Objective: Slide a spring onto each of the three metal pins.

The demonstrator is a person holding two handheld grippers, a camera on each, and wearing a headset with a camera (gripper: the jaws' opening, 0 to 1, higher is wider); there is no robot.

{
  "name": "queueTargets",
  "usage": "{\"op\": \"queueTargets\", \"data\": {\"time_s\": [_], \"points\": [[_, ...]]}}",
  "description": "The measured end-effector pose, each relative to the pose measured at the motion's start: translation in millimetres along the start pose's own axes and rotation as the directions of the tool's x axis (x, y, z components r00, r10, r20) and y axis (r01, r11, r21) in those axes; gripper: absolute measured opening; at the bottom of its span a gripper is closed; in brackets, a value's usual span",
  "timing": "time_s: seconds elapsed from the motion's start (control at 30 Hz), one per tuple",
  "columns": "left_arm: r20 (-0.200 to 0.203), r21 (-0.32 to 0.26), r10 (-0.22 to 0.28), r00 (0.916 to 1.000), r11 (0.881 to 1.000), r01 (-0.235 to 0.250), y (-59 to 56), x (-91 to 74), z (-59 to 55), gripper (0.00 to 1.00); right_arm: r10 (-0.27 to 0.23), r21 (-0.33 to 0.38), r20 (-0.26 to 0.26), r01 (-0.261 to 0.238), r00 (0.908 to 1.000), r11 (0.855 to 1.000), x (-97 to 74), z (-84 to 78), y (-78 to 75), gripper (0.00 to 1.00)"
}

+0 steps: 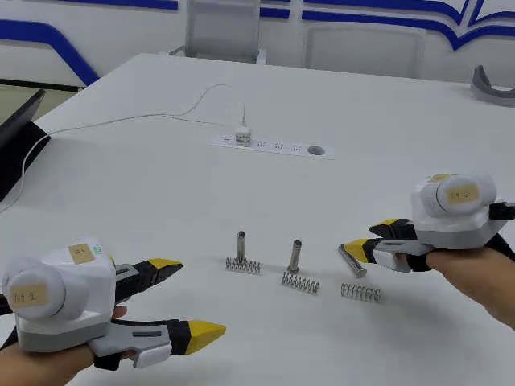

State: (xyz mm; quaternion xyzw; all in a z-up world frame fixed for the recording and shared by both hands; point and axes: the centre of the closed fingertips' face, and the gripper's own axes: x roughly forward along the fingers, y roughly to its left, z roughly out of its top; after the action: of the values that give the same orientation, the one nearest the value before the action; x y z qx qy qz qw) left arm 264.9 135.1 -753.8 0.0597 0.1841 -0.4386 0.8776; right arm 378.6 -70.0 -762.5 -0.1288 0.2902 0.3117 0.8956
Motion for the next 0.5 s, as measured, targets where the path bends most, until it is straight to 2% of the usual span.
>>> {"op": "queueTargets", "data": {"time_s": [0.2, 0.5], "points": [[-0.001, 0.003, -0.008, 1.0000, 1.000, 0.008, -1.9, 1.8, -1.7, 0.69, -0.003, 0.005, -0.045, 0.003, 0.9990, 1.000, 9.0, -1.6, 6.5, 0.28], [-0.001, 0.000, -0.013, 0.9999, 1.000, 0.013, -2.3, 3.0, -4.7, 0.69, -0.030, 0.036, -0.123, 0.035, 0.9919, 0.999, 23.3, -13.5, 8.2, 0.23]]}}
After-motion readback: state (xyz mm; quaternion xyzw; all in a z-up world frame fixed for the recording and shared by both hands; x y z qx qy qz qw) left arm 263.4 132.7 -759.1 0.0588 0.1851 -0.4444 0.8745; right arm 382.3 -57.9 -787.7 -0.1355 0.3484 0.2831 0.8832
